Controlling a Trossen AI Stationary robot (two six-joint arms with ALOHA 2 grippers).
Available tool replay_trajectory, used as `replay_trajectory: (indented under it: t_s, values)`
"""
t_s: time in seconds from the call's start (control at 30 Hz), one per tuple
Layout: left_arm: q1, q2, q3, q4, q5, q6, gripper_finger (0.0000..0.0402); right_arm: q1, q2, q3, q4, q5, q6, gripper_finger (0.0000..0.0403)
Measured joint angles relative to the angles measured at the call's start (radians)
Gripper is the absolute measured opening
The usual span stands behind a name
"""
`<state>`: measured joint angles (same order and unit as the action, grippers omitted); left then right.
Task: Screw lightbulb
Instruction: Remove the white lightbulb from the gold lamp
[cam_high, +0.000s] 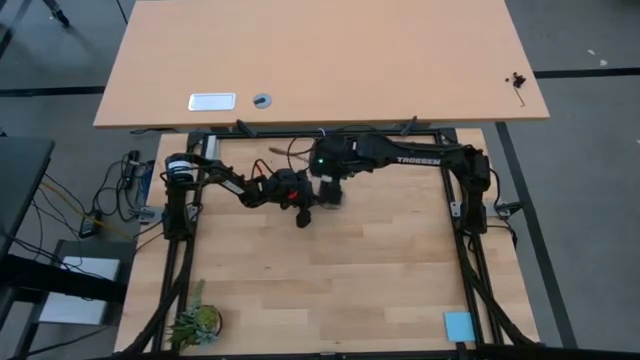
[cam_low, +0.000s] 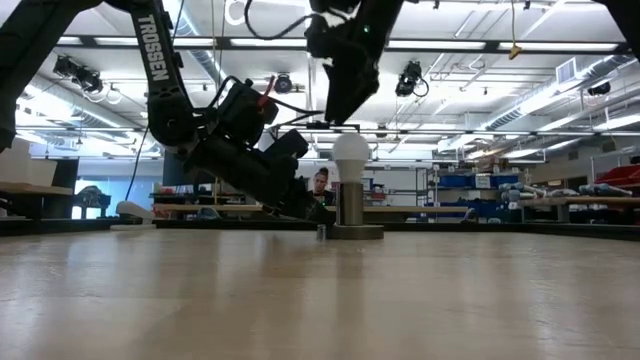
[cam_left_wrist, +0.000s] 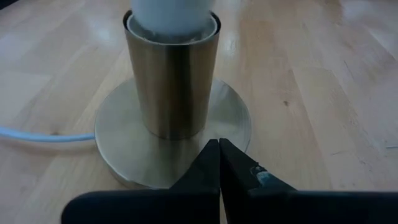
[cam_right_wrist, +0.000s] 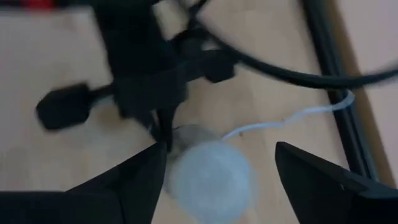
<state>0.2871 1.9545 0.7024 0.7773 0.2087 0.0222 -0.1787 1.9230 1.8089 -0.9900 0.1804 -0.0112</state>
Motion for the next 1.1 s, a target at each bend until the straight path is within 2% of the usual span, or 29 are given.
replay_trajectory:
  t_s: [0.13,0.3,0.57,0.93,1.03,1.1]
  values:
    - [0.0,0.0,0.0,0.001,-0.001,0.0,0.0001,0.0,0.002,0.016,-0.021,0.049,0.153,0.0319]
    - [0.0,0.0,0.0,0.002,0.002,0.0,0.0001,0.001,0.004,0.019,-0.098,0.031,0.435,0.0321]
    - [0.0,0.0,0.0,0.003,0.003,0.0,0.0001,0.015,0.005,-0.001,-0.071,0.095,0.692,0.032]
    - [0.0,0.0,0.0,0.003,0.003,0.0,0.0001,0.014,0.007,-0.089,-0.019,0.099,0.714,0.0301]
    - [0.0,0.0,0.0,0.003,0.003,0.0,0.0001,0.013,0.006,-0.095,-0.016,0.099,0.668,0.0282]
    - [0.0,0.0,0.0,0.003,0.003,0.0,0.0001,0.01,0.006,-0.096,-0.012,0.096,0.583,0.0266]
